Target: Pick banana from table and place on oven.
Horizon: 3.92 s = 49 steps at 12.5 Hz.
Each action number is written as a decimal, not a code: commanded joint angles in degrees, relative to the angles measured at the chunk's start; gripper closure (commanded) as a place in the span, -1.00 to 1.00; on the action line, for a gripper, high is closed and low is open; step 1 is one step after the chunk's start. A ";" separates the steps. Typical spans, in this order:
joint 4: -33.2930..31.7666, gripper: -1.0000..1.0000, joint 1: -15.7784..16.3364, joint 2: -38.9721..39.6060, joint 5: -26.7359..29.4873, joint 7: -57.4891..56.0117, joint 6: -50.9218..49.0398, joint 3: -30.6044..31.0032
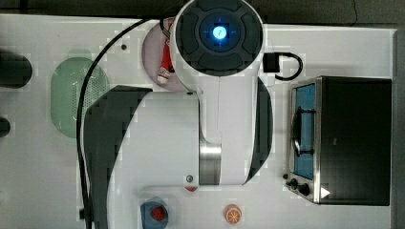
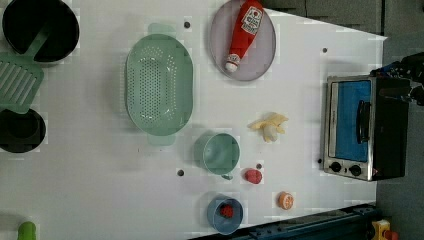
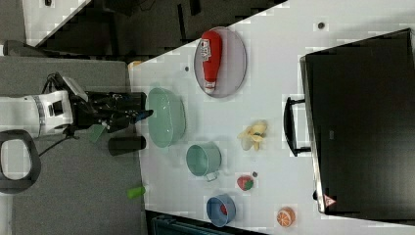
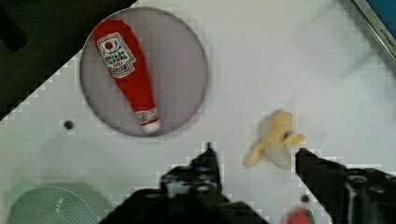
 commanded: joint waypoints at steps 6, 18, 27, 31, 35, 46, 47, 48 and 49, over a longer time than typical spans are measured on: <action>-17.52 -1.00 -1.66 -24.18 -2.88 5.71 -7.73 -2.50; -33.11 -1.00 -1.60 0.22 -2.87 5.67 29.54 -2.54; -39.26 -1.00 -1.71 16.55 -2.87 5.68 52.20 -2.67; -39.56 -0.68 -1.72 20.15 -2.87 5.70 57.57 -2.70; -39.50 0.28 -1.70 20.39 -2.87 5.70 58.90 -2.63; -31.64 0.47 -1.37 -8.93 -2.85 5.75 23.34 -1.68; -28.36 0.47 -1.28 -11.80 -2.85 5.75 16.49 -1.54; -24.87 0.47 -1.26 -13.98 -2.84 5.75 10.06 -1.40; -21.37 0.47 -1.26 -15.36 -2.84 5.76 4.59 -1.23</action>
